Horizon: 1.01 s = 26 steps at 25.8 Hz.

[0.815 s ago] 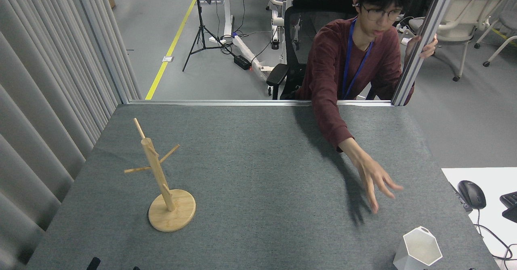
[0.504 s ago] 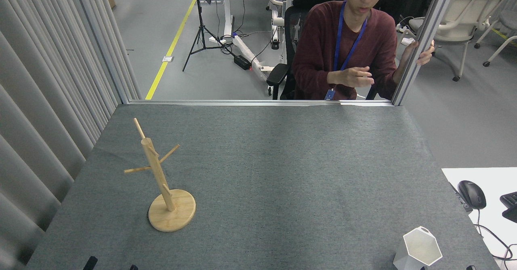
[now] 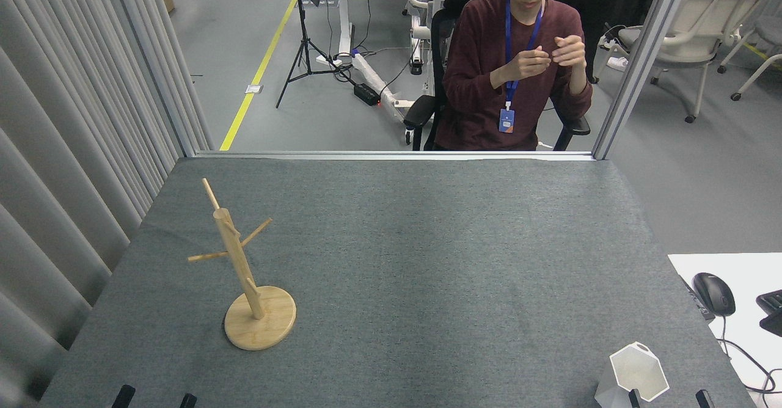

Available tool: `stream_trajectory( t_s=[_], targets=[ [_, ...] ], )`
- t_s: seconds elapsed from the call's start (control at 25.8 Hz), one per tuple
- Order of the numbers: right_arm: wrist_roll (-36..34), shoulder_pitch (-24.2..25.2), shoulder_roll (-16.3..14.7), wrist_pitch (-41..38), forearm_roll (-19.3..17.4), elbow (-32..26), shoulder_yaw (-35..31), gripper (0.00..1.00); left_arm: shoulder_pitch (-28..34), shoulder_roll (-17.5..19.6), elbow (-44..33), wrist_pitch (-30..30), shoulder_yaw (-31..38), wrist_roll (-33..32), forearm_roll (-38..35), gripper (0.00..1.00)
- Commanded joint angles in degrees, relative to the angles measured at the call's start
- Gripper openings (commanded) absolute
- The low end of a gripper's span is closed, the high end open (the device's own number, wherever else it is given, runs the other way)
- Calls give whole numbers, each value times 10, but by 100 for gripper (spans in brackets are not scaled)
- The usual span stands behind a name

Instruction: Hang cup on storage rack

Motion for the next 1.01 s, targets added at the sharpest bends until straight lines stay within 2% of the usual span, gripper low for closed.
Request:
stream_trajectory(
  t_s=[0.0, 0.16, 0.7, 0.97],
  targets=[
    [1, -8, 1, 1, 1, 15, 6, 98, -1, 0, 0, -1, 1, 0, 1, 99],
    [1, -43, 4, 3, 5, 33, 29, 98, 0, 0, 1, -1, 2, 0, 1, 99],
    [-4, -46, 13, 4, 10, 66, 32, 98, 0, 0, -3, -8, 13, 0, 2, 99],
    [-5, -70, 18, 4, 11, 92, 32, 98, 0, 0, -4, -9, 14, 0, 1, 99]
  ],
)
